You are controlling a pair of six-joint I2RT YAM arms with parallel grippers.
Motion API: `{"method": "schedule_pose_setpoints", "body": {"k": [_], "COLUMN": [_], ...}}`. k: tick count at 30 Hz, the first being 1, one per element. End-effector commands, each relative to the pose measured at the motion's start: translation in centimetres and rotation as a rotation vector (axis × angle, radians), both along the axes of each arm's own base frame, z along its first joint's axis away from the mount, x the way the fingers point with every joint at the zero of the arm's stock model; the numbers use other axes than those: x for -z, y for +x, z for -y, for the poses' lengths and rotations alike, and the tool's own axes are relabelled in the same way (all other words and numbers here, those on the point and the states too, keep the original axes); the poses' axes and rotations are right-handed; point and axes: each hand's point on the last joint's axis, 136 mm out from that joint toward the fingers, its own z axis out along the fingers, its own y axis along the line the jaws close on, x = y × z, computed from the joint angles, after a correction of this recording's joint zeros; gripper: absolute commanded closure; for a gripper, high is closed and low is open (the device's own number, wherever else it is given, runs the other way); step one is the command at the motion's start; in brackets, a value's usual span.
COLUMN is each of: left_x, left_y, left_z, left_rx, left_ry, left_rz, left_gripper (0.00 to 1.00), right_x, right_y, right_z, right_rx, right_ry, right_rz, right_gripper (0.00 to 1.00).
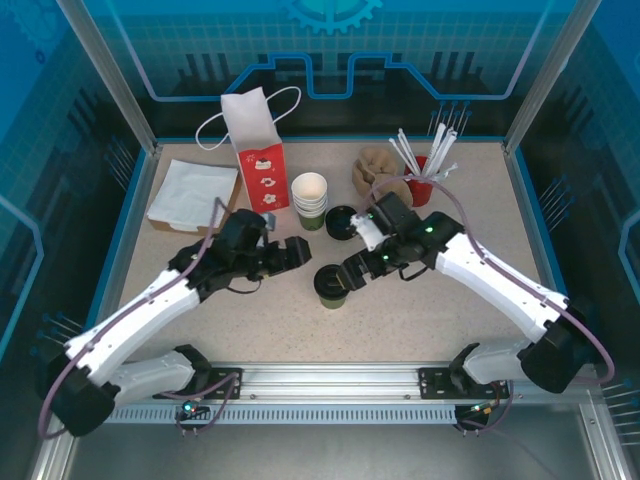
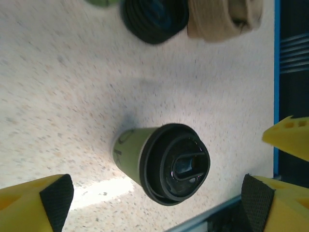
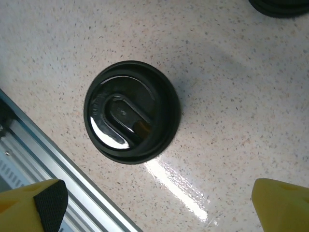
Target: Pack the takeout coffee
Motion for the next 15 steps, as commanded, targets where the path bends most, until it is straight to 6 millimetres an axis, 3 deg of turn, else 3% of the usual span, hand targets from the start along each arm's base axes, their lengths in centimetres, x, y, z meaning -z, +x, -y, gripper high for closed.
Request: {"method": "schedule_pose_setpoints", "body": {"k": [1, 6, 15], "left_x": [1.1, 1.5, 2.5], "left_y": [-0.6, -1.7, -2.5], "left_z": [-4.5, -6.4, -6.9], "left_rx": [-0.134, -0.180, -0.190], "left_ry": [0.116, 0.132, 0.131], "left_rz": [0.021, 0.025, 0.001], "left_gripper": [0.02, 0.01, 0.01], "right_x": [0.9, 2.2, 4.2], "right_y": [0.1, -0.5, -0.6], "right_z": [-0.2, -2.8, -4.7], "right_rx": [-0.083, -0.200, -0.299], "right_ry": [-0.182, -0.287, -0.358], "right_rz": [0.059, 0.055, 0.025], "right_gripper": [0.00, 0.00, 0.00]}}
